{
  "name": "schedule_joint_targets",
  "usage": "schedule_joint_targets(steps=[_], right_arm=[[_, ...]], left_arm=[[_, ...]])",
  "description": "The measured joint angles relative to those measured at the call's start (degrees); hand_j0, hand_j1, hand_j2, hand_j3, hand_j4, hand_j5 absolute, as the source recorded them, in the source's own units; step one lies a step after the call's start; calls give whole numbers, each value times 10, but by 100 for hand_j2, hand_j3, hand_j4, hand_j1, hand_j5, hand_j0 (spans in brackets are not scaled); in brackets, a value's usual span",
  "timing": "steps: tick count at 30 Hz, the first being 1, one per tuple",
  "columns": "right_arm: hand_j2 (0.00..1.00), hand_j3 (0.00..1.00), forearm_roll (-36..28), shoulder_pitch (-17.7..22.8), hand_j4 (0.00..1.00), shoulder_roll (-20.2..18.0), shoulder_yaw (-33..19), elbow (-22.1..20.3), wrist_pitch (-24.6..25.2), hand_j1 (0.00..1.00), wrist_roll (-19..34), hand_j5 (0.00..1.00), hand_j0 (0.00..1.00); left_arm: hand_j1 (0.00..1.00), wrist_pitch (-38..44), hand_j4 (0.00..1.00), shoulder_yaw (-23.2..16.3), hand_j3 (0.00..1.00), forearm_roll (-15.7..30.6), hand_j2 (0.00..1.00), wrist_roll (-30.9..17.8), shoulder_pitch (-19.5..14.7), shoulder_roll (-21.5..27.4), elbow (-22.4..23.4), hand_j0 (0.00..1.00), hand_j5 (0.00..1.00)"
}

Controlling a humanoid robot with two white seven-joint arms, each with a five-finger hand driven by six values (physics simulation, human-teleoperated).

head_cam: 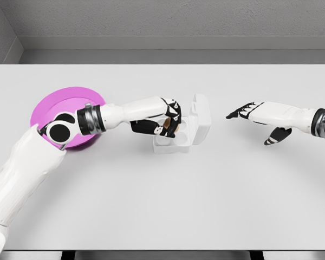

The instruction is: Pack egg into the box and close the box lid

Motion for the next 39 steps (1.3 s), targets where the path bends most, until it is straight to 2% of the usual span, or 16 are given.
schedule_joint_targets(steps=[10,27,39], right_arm=[[100,100,0,-1,100,3,0,0,0,100,0,100,100],[100,100,0,-1,100,4,1,0,0,100,1,100,100],[100,100,0,0,100,4,1,5,0,100,2,100,100]], left_arm=[[14,0,14,-1,14,24,14,0,4,-1,19,14,14],[14,0,14,0,14,60,14,0,18,-2,21,14,14],[14,0,14,0,14,64,14,0,31,-1,27,14,14]])
